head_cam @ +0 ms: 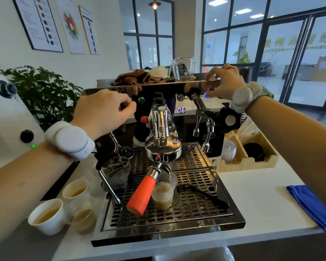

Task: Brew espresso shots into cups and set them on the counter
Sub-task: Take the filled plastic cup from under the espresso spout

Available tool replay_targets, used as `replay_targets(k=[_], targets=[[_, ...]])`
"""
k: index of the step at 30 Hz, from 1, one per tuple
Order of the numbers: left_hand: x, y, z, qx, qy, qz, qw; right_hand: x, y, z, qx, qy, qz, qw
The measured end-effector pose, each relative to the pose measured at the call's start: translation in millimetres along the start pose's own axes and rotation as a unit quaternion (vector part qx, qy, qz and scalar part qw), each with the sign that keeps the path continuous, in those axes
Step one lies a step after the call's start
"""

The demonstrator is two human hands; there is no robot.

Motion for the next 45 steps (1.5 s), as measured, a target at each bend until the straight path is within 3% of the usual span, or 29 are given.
replay_targets(k=[4, 9, 14, 19, 27, 35, 41, 45], targets=[[2, 1, -3, 0.004, -0.05, 0.013, 0.999, 12, -10, 13, 0.008, 0.076, -0.01, 0.997], [8, -3, -19, -0.064, -0.145, 0.007, 0.987, 40, -32, 45, 0.059, 0.146, -0.038, 0.987], [5, -17, -30, -0.052, -0.296, 0.017, 0.954, 51, -62, 80, 0.11, 0.208, -0.066, 0.97], [-7, -43, -31, 0.005, -0.429, -0.001, 0.903, 37, -98, 102, 0.153, 0.254, -0.053, 0.954], [-52, -104, -7, 0.137, -0.494, 0.032, 0.858, -27, -156, 95, 0.138, 0.318, -0.008, 0.938], [-102, -157, 25, 0.22, -0.5, 0.107, 0.831, -111, -197, 62, 0.04, 0.392, 0.065, 0.917], [-139, -184, 30, 0.312, -0.555, 0.161, 0.754, -169, -218, 57, 0.009, 0.356, 0.199, 0.913], [-161, -198, 17, 0.31, -0.506, 0.26, 0.762, -189, -225, 69, 0.003, 0.359, 0.269, 0.894]])
Point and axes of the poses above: each hand's wrist, its own y-axis towards the middle knuckle, its own x-axis out of the back of the hand, z = x × y, the point moved 6 cm from there along y, towards the middle knuckle, and after that the axes turned 13 degrees about -y, right-handed, at the moved point
